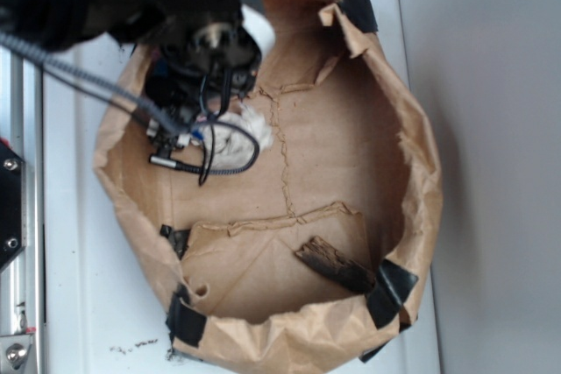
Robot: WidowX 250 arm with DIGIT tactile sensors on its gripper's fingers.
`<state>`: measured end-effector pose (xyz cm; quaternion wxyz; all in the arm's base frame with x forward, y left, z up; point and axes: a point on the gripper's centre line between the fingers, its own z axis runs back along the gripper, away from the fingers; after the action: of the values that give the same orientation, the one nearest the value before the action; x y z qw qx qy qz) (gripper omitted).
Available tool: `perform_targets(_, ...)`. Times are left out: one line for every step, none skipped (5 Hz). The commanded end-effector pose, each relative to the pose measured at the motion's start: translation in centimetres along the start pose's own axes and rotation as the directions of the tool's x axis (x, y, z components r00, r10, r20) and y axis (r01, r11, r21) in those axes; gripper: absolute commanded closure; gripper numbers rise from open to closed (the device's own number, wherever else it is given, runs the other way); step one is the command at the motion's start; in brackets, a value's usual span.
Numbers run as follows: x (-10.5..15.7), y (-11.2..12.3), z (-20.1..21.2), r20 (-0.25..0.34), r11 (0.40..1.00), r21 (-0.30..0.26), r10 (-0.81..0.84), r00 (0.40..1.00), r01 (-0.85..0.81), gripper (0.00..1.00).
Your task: Grab the blue ball.
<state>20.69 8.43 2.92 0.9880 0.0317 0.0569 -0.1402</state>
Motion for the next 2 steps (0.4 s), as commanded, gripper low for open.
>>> perform_targets(1.1,-0.9,-0.6,0.031,0.999,0.038,0.021,0.999,-0.022,1.00)
perform_targets(1.1,-0.2,0.8,0.056,0.999,0.015,0.031,0.998,-0.032,1.00)
